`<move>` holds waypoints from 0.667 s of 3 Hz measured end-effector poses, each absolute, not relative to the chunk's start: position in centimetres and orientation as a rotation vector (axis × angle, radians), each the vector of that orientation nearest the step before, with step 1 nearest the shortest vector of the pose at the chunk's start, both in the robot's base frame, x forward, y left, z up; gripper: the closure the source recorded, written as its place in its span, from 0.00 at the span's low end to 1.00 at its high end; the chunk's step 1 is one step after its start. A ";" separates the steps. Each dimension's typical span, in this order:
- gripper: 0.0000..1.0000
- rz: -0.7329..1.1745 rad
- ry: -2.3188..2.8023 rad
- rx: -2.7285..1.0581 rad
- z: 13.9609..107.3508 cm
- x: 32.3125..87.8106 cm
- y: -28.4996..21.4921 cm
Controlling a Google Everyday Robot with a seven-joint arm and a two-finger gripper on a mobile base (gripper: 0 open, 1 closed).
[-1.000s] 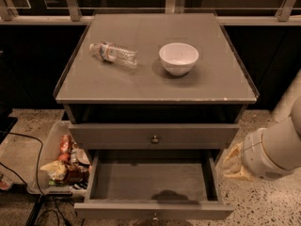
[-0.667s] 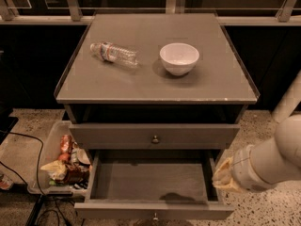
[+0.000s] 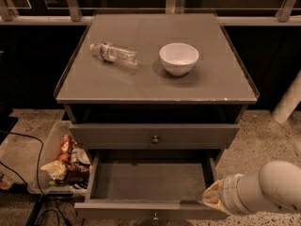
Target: Close middle drawer
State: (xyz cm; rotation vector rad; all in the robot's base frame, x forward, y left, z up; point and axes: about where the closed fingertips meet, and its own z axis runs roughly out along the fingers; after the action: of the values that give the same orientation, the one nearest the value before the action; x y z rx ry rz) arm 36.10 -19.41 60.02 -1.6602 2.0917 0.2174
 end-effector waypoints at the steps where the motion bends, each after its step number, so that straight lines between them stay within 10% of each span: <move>1: 1.00 0.182 2.083 -1.637 60.1 37.0 -19.6; 2: 1.00 0.183 2.083 -1.638 60.1 37.0 -19.5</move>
Offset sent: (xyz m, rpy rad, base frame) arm 0.0094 -0.0016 -0.0002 -0.0027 -0.0329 -0.0181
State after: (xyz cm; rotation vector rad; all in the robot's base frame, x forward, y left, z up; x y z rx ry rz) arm 36.97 -19.54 60.08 -1.6382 2.0831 0.1833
